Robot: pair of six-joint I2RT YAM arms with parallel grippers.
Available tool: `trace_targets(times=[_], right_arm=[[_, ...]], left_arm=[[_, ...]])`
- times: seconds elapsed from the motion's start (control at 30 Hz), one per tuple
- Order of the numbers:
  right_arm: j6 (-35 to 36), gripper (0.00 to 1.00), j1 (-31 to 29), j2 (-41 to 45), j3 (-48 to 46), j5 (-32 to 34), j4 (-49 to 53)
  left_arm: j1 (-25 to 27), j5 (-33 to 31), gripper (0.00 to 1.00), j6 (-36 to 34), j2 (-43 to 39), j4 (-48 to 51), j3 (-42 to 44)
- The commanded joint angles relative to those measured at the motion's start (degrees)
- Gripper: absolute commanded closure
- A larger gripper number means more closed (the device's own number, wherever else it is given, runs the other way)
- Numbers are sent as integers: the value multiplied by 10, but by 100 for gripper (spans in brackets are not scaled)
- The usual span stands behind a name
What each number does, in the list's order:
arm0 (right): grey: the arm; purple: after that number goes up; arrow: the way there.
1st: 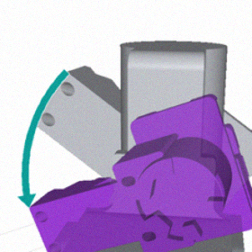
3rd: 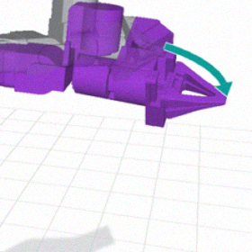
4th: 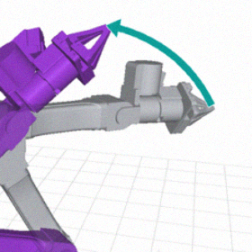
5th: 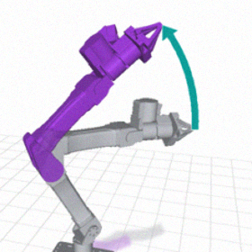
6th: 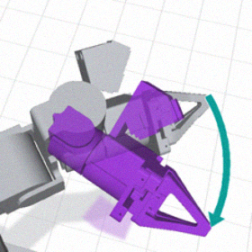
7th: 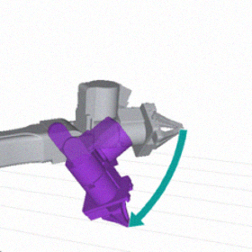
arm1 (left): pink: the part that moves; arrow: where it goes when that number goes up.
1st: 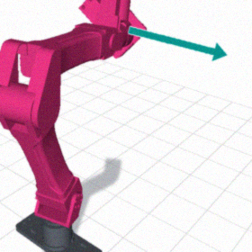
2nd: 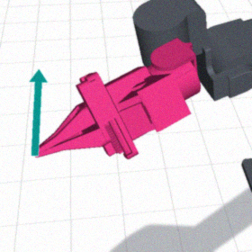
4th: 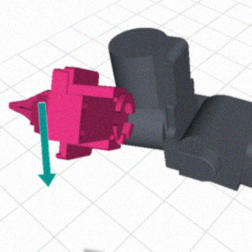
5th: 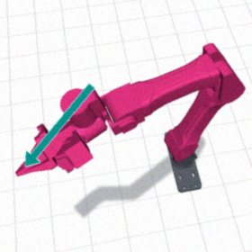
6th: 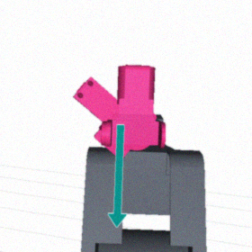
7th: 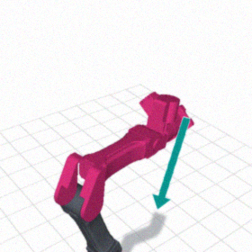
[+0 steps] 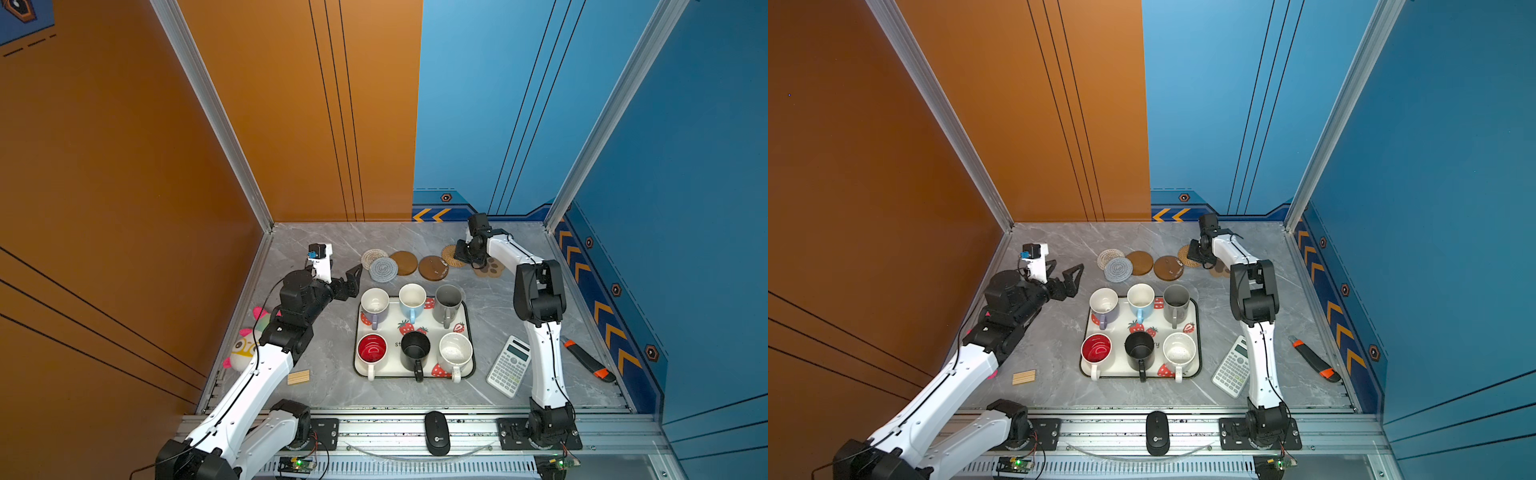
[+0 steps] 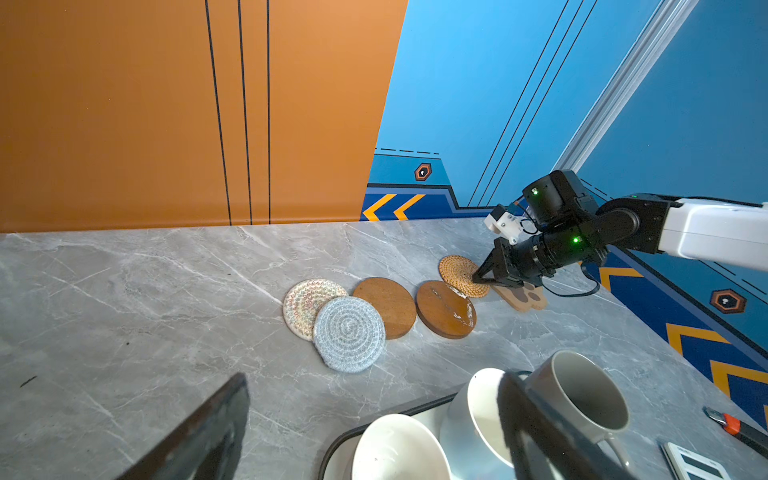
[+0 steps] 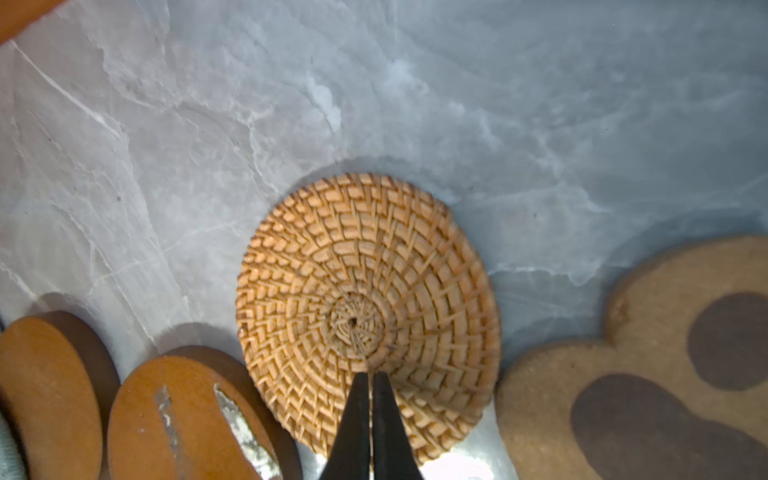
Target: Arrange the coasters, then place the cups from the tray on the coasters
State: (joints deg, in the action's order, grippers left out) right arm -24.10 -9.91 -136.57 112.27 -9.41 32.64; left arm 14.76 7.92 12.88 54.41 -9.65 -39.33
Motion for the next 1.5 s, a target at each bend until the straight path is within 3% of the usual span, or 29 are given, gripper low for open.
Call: trace_targets(times=[0.0,0.6,1.47], right_arm=[[0,100,-2,-1,-15,1,33],[22,100,15,72,-128,22,36],[35,100,22,134,-165,7,33]], left_arm=[[6,-6,6,-10,-6,-8,7],[6,-3,6,-14,-6,-8,7],[8,-2,6,-10,-25,-8,16]])
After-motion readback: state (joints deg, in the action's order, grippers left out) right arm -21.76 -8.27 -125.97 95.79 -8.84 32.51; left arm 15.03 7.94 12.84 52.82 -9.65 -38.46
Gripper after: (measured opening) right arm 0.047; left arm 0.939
